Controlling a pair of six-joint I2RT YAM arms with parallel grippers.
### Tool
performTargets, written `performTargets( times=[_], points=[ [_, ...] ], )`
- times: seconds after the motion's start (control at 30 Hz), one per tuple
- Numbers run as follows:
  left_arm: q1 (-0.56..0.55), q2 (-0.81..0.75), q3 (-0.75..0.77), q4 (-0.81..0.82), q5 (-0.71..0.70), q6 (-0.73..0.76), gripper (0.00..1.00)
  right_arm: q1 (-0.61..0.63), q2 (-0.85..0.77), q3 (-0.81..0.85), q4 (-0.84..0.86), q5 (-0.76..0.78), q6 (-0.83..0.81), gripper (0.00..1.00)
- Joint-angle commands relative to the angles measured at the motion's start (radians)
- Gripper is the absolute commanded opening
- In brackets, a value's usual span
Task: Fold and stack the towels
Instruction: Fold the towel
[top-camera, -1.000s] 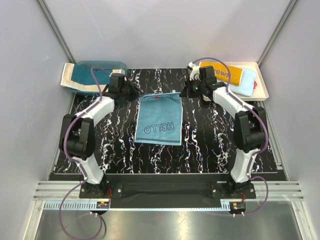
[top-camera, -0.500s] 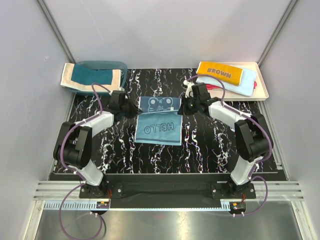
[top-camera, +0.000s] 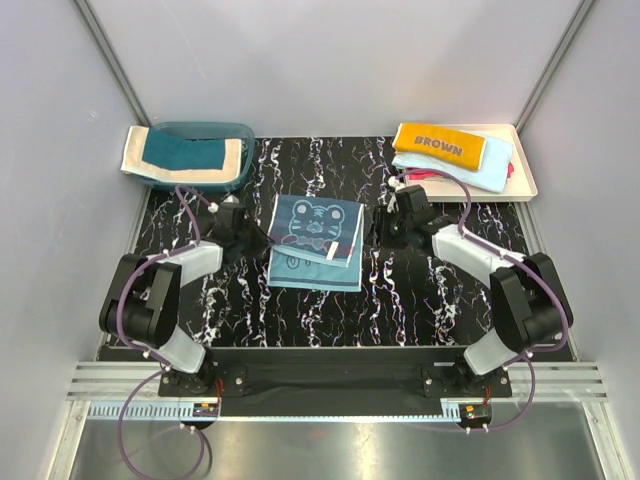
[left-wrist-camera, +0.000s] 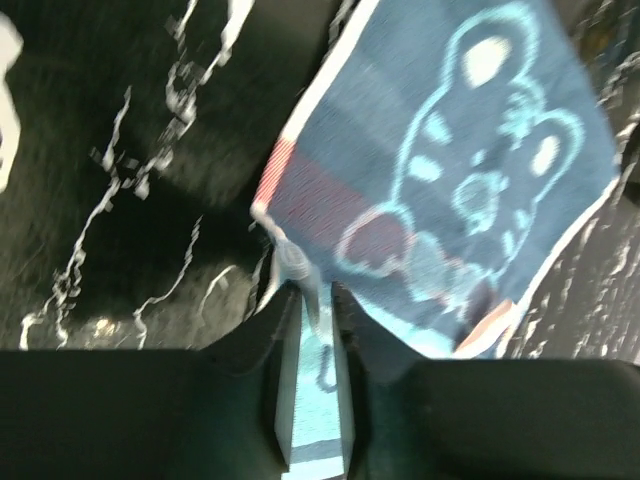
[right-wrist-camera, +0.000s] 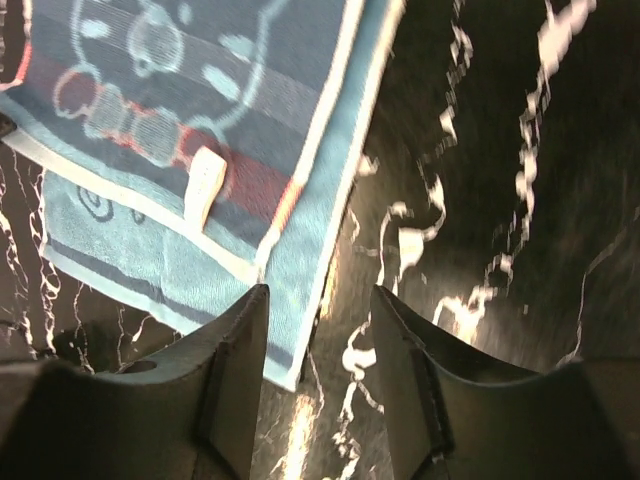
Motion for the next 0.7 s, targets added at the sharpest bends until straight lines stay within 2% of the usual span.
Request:
performTargets(
  times=[0.0, 0.1, 0.23, 0.27, 0.37, 0.5, 0.67],
  points=[
    [-0.01, -0.034, -0.038, 0.094, -0.025, 0.005, 0.25, 0.021, -0.059, -0.034, -0.002, 0.049, 0.14, 0.52],
    [-0.019, -0.03, -0.049, 0.107, -0.025, 0.0, 0.35, 0.091, -0.04, -0.025, 0.004, 0.099, 0.212, 0.52],
    [-0.019, -0.038, -0.055, 0.097, -0.03, 0.008, 0.38, 0.146, 0.012, -0.002, 0.039, 0.118, 0.306, 0.45],
    [-0.019, -0.042, -0.055, 0.092, -0.037, 0.009, 0.42, 0.153, 0.032, 0.001, 0.045, 0.129, 0.33, 0.45],
    [-0.019, -0.048, -0.055, 0.077, -0.052, 0.02, 0.43, 0.17, 0.069, 0.011, 0.053, 0.156, 0.368, 0.45],
    [-0.02, -0.042, -0.055, 0.069, -0.072, 0.019, 0.48, 0.185, 0.109, 0.026, 0.057, 0.182, 0.39, 0.44],
    [-0.019, -0.036, -0.046, 0.057, -0.1, 0.031, 0.5, 0.19, 0.136, 0.02, 0.097, 0.189, 0.424, 0.44]
  ],
)
